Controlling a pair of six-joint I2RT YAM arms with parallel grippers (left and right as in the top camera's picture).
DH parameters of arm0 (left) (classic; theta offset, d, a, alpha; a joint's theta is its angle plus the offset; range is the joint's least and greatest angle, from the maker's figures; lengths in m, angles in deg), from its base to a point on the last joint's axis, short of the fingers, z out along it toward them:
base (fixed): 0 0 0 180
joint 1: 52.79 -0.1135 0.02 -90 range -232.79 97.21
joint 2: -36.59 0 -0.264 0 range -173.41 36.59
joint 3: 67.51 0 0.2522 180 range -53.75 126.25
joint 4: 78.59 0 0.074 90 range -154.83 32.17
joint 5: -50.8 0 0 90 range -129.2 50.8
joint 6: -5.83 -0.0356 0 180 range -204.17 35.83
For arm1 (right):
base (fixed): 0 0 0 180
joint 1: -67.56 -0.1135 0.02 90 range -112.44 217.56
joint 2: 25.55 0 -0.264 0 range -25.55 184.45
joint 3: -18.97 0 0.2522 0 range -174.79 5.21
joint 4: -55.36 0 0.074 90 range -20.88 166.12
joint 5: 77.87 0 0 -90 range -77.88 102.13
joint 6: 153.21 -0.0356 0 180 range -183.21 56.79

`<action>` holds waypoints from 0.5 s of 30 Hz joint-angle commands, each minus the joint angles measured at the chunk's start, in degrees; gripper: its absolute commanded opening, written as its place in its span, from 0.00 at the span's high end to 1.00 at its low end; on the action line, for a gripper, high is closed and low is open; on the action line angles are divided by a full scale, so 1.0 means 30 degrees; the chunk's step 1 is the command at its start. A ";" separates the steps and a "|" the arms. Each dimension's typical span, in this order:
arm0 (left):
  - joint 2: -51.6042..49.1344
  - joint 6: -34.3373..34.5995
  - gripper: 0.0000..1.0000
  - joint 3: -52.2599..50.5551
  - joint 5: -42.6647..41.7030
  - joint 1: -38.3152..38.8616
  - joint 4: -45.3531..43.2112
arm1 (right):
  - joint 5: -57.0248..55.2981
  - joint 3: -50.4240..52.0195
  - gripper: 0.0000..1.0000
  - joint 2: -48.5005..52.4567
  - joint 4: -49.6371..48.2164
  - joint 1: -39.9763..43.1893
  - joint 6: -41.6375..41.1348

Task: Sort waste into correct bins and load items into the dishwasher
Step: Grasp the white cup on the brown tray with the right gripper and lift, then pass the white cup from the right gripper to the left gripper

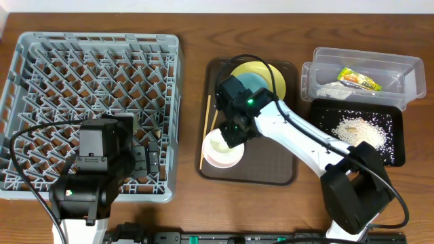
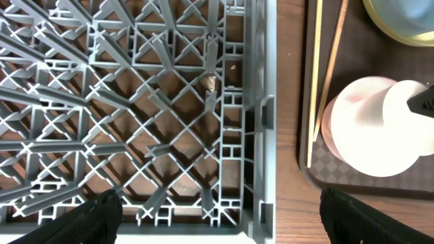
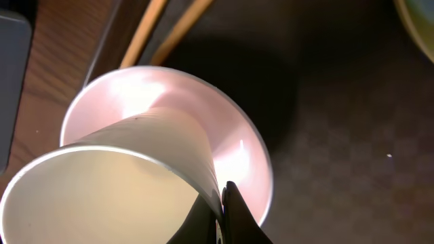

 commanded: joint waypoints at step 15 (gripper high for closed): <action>-0.0962 0.5508 0.05 0.0211 -0.5588 -0.0095 -0.4073 | 1.1001 -0.0073 0.99 -0.4065 0.0102 0.6863 0.3053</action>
